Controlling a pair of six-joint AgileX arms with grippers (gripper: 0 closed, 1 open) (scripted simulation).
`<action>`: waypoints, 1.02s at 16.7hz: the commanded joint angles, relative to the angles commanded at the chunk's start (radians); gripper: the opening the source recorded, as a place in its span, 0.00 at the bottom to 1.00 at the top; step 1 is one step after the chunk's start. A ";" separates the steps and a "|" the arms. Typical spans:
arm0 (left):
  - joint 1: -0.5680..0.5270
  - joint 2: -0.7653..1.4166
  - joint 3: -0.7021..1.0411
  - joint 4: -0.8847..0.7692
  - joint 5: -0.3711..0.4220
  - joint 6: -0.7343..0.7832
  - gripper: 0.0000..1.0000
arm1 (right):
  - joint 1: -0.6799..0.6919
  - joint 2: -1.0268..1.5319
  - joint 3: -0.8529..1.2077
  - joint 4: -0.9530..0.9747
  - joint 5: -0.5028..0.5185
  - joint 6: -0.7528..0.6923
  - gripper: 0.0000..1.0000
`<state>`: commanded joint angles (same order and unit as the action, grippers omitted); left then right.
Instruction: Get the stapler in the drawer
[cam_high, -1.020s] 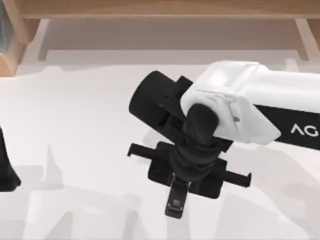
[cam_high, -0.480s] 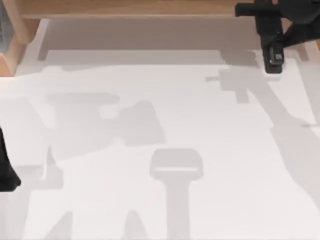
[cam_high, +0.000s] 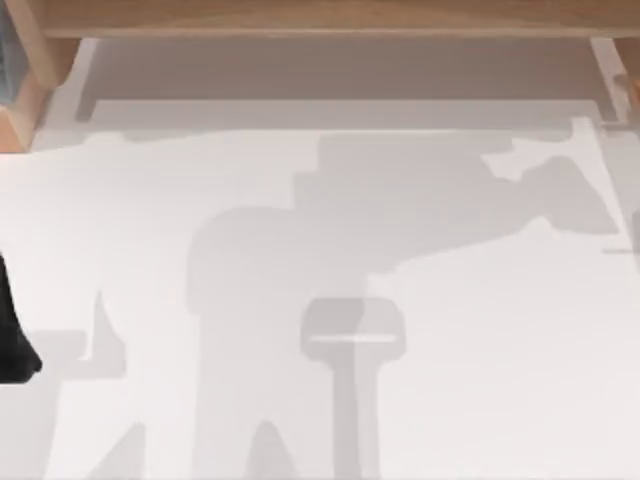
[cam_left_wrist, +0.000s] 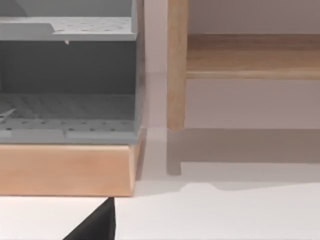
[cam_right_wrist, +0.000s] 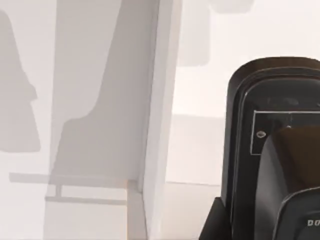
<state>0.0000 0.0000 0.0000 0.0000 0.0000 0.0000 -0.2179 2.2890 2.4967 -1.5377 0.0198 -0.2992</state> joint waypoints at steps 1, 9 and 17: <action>0.000 0.000 0.000 0.000 0.000 0.000 1.00 | -0.039 0.050 0.034 0.004 -0.005 -0.034 0.00; 0.000 0.000 0.000 0.000 0.000 0.000 1.00 | -0.171 0.373 0.102 0.038 -0.051 -0.058 0.00; 0.000 0.000 0.000 0.000 0.000 0.000 1.00 | -0.173 0.385 0.102 0.038 -0.074 -0.069 0.00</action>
<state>0.0000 0.0000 0.0000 0.0000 0.0000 0.0000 -0.3910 2.6738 2.5984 -1.4996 -0.0547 -0.3684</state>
